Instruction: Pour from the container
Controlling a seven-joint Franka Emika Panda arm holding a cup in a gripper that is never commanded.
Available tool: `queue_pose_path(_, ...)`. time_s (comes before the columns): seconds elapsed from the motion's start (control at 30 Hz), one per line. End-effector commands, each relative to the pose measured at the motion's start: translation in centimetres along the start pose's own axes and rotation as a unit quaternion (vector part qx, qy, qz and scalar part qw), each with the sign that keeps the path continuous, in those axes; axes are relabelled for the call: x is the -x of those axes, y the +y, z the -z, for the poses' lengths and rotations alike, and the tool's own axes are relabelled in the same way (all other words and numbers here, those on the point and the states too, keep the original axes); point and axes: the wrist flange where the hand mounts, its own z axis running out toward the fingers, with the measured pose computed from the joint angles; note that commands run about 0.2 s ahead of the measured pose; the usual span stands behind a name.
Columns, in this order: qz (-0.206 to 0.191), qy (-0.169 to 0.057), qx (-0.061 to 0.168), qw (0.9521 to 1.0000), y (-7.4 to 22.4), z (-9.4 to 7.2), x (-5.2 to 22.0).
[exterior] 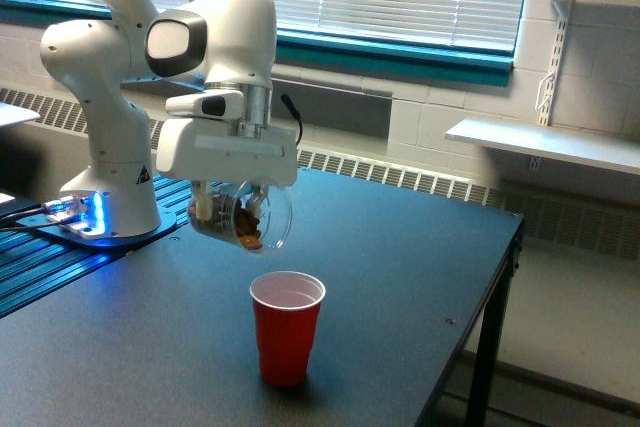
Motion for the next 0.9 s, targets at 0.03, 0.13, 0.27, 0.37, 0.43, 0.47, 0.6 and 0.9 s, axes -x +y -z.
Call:
queue_pose_path(0.03,-0.007,-0.001,0.015,0.9999,0.0,-0.5,0.1)
queue_pose_path(0.13,-0.003,-0.001,0.019,0.9998,-0.2,-0.7,0.3)
queue_pose_path(0.27,0.006,0.0,0.023,0.9997,-0.5,-0.8,0.4)
queue_pose_path(0.37,0.009,0.0,0.023,0.9997,-0.8,-0.8,0.4)
queue_pose_path(0.43,0.014,0.001,0.024,0.9996,-1.0,-0.8,0.5)
queue_pose_path(0.47,0.017,0.001,0.025,0.9995,-1.2,-0.8,0.6)
queue_pose_path(0.6,0.027,-0.001,0.028,0.9993,-1.7,-0.7,0.8)
queue_pose_path(0.9,0.056,-0.001,0.051,0.9972,-2.8,-1.0,1.6)
